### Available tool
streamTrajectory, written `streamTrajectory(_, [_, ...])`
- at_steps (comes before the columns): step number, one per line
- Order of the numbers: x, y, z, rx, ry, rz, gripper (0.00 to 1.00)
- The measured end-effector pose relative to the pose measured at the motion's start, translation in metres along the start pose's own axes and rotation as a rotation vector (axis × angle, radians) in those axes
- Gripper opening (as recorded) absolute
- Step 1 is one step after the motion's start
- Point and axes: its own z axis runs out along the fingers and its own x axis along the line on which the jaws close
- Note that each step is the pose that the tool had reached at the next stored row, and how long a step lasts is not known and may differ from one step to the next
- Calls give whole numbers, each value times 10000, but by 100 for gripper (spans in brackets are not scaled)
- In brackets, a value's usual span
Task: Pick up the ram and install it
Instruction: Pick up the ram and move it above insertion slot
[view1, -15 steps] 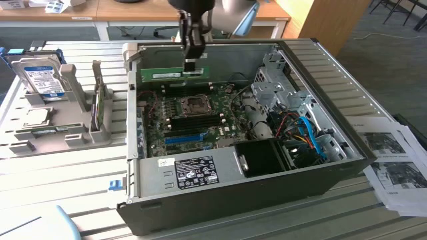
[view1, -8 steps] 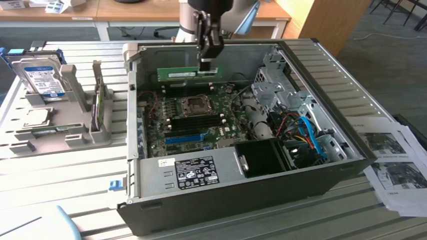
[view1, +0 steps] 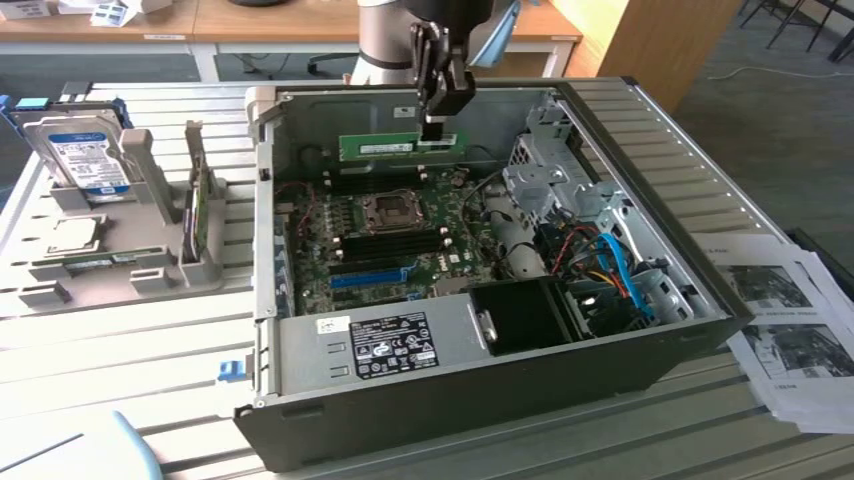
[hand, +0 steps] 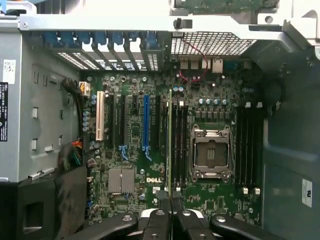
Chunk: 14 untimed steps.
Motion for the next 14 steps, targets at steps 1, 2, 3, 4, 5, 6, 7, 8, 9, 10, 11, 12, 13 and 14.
streamTrajectory(1, [0, 0, 0, 0, 0, 0, 11])
streamTrajectory(2, [0, 0, 1, 1, -1, 0, 11])
streamTrajectory(3, [-1, -1, 3, 1, -3, 0, 11])
streamTrajectory(4, [-2, -1, 7, 2, -2, 0, 11])
streamTrajectory(5, [-1, -1, 13, 0, 0, 0, 11])
streamTrajectory(6, [-1, -1, 20, 0, 0, 1, 11])
streamTrajectory(7, [-1, -1, 29, 1, -1, 1, 11])
streamTrajectory(8, [-2, -1, 39, 1, -1, 1, 11])
streamTrajectory(9, [-2, -1, 52, 0, -1, 1, 11])
streamTrajectory(10, [-3, -1, 66, 1, -1, 1, 11])
streamTrajectory(11, [-3, -2, 81, 1, -1, 0, 11])
streamTrajectory(12, [-3, -2, 95, 2, -1, 1, 11])
streamTrajectory(13, [-4, -2, 107, 2, -1, 0, 11])
streamTrajectory(14, [-4, -2, 113, 2, 0, 0, 11])
